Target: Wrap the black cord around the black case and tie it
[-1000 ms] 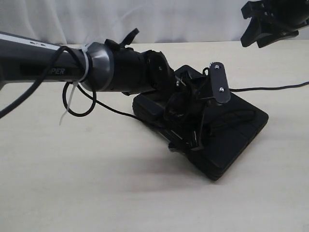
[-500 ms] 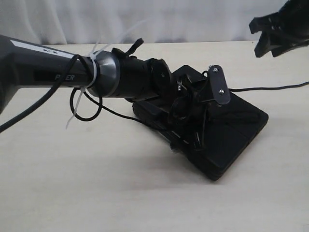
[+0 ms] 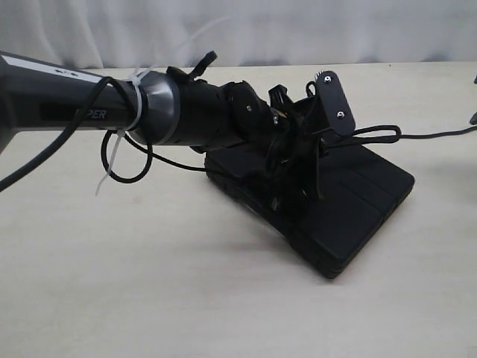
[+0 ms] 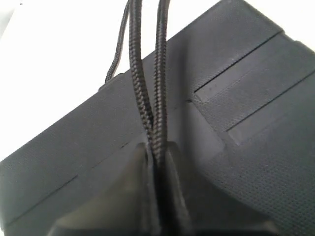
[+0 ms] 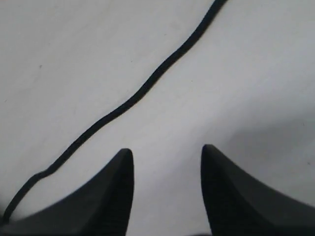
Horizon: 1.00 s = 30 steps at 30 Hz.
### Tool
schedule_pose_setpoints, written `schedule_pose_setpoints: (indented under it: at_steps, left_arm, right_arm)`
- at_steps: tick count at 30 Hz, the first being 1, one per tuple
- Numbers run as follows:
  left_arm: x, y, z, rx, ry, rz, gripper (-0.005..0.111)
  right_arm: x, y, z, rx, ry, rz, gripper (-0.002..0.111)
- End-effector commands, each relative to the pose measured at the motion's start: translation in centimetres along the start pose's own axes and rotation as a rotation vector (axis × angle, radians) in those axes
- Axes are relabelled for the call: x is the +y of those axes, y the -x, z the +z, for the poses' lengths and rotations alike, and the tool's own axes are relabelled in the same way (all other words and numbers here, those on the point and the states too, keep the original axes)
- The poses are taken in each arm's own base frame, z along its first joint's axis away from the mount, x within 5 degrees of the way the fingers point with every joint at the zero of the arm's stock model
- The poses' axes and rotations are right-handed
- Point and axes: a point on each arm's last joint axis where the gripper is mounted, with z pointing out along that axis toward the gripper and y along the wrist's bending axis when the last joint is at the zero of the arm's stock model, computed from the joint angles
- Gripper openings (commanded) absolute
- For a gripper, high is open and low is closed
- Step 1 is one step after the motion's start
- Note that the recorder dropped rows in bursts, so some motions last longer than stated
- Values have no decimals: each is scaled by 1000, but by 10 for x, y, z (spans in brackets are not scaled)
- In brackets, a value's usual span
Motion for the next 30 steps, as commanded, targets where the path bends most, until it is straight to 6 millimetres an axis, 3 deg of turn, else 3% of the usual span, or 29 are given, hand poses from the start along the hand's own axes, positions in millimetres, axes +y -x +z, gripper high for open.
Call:
schedule_pose_setpoints:
  at_steps: [1,6,11,18,30]
  left_arm:
    - [-1,2,-4,0,-26,2,0]
    - [-5,1,-4,9,-67,5,0]
    - [-6,1,-4,12,-81,10,0]
    - [-5,0,-5,15,-73,37,0]
    - [-4,0,-5,17,-69,53,0]
  right_arm:
    - [-9,20,32,-37,3,57,42]
    - [-13,41,62,-40,12,92,42]
    - [-18,48,85,44,-7,91,42]
    - [-20,63,78,33,-95,64,42]
    - [-35,45,126,98,-59,135,39]
